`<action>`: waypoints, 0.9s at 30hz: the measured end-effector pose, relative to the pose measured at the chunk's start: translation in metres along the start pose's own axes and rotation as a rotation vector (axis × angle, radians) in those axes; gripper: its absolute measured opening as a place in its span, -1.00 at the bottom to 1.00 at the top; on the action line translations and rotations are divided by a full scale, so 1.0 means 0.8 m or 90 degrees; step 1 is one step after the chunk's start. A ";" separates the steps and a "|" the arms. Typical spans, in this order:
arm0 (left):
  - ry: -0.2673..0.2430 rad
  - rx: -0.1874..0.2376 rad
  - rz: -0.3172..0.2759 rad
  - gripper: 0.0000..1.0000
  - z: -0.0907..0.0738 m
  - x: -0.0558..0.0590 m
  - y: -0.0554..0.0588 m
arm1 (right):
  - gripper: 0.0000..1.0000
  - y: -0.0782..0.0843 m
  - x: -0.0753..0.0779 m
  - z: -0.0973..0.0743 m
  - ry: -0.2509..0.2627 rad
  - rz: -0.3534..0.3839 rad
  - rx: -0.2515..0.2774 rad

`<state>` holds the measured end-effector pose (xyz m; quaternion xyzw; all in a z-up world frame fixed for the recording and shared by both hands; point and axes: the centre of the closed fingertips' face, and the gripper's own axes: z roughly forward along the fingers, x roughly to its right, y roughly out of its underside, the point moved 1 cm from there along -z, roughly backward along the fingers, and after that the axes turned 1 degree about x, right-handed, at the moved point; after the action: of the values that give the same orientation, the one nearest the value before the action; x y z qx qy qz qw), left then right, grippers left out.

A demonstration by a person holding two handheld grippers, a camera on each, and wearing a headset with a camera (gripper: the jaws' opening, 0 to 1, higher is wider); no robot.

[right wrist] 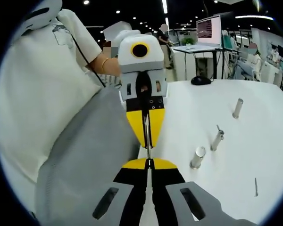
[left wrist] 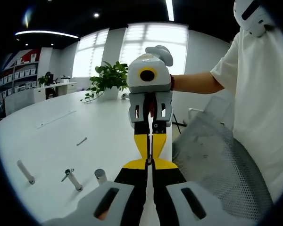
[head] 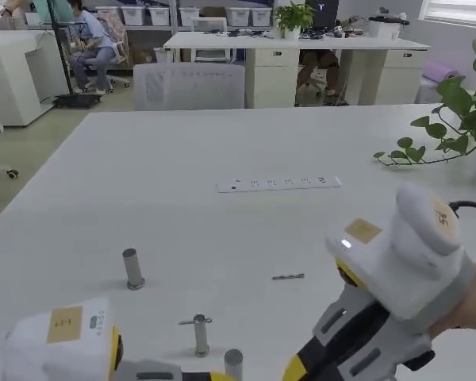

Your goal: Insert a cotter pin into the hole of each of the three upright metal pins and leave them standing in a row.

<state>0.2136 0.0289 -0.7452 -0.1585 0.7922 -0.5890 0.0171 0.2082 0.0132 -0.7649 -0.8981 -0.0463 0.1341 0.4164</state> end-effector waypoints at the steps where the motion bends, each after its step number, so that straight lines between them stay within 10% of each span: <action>1: -0.002 -0.001 0.000 -0.98 0.000 0.000 0.000 | -0.94 0.000 0.000 0.000 0.002 -0.006 -0.003; 27: -0.121 0.033 -0.001 -0.28 -0.010 -0.037 0.006 | -0.94 0.029 0.031 -0.016 0.080 0.036 -0.142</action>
<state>0.2386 0.0454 -0.7519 -0.2141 0.7715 -0.5914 0.0956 0.2351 -0.0062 -0.7799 -0.9463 -0.0091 0.0835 0.3122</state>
